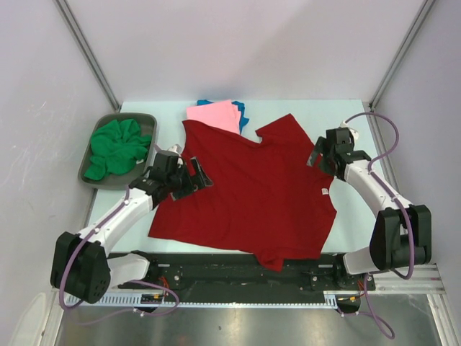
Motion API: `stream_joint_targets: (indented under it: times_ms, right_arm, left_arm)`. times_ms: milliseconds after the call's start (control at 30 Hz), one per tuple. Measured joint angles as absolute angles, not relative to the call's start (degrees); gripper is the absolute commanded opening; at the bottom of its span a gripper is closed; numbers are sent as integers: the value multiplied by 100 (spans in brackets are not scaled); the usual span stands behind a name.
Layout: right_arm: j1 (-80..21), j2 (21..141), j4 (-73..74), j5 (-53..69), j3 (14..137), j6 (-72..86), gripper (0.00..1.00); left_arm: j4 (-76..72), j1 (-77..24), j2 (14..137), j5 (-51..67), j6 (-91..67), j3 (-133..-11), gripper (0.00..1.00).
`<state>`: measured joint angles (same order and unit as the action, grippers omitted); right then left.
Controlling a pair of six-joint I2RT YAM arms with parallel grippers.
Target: Fold and stack the t-shirts
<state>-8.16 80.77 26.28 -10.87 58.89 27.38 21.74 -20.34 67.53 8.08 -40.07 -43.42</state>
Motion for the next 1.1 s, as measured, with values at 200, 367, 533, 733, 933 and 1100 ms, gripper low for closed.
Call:
stream_joint_targets:
  times_ms: [200, 367, 533, 733, 933, 1100]
  right_arm:
    - [-716, 8405, 3107, -1870, 5872, 2829, 99]
    - [-523, 8949, 3072, -2029, 5833, 2871, 98]
    - [-307, 9583, 2709, -1870, 5804, 2882, 95]
    - [-233, 9824, 2274, -1684, 5795, 2869, 85]
    - [-189, 10016, 1894, -1553, 5815, 2823, 46]
    - [-75, 10219, 1765, -1426, 6031, 2847, 5]
  left_arm:
    - [2174, -2034, 6766, 1048, -4027, -4342, 100]
    - [2156, -2034, 6678, 1087, -4045, -4300, 100]
    - [2139, -2034, 6681, 1105, -4049, -4200, 100]
    - [2121, -2016, 6834, 1100, -4032, -4193, 100]
    - [2086, -1883, 7022, 1100, -4003, -4193, 100]
    - [2045, -1717, 7129, 1122, -3997, -4193, 100]
